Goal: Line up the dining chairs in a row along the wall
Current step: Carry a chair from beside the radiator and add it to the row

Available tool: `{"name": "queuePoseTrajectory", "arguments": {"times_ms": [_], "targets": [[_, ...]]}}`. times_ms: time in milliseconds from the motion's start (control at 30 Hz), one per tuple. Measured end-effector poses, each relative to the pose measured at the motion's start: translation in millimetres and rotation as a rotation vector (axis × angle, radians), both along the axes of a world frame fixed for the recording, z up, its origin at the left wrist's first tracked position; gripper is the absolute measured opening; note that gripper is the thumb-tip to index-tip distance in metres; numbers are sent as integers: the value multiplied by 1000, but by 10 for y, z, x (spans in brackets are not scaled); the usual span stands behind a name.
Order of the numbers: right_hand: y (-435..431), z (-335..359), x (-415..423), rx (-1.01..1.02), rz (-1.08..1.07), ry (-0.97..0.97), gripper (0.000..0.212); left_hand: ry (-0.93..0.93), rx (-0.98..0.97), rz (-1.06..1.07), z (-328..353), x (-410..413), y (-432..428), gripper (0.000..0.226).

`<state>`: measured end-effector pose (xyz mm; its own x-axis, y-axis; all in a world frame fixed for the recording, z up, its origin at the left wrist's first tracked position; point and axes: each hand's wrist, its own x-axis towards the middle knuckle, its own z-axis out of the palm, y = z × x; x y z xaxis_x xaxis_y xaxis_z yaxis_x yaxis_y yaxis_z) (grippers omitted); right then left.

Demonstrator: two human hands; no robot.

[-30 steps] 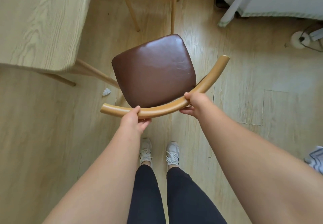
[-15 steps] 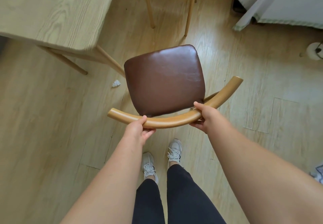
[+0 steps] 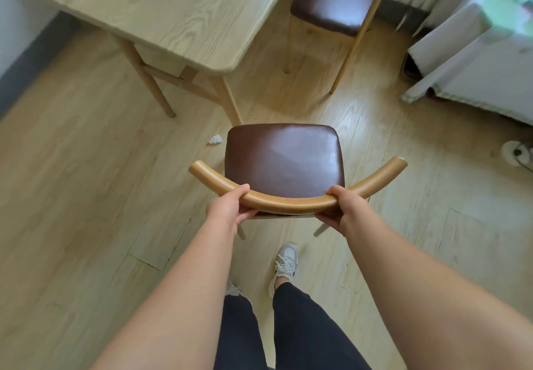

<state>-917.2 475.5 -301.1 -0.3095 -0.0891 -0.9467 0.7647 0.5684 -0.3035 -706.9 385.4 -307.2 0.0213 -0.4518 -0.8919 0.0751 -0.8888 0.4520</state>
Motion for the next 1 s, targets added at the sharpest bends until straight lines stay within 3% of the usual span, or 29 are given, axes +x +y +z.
{"name": "queuePoseTrajectory", "arguments": {"times_ms": [467,600,767,1000], "targets": [[-970,658,1836,50,283,5,35,-65,-24,269,616,2014,-351,62],[-1483,840,2472,25,385,20,54,-57,-53,359,786,2713,-625,63],[-2096,1025,3142,10,525,-7,43,-39,-116,471,939,3380,-960,61],[-3178,1020,3970,-85,628,-56,46,-94,-167,619,1034,4175,-1742,61]]}}
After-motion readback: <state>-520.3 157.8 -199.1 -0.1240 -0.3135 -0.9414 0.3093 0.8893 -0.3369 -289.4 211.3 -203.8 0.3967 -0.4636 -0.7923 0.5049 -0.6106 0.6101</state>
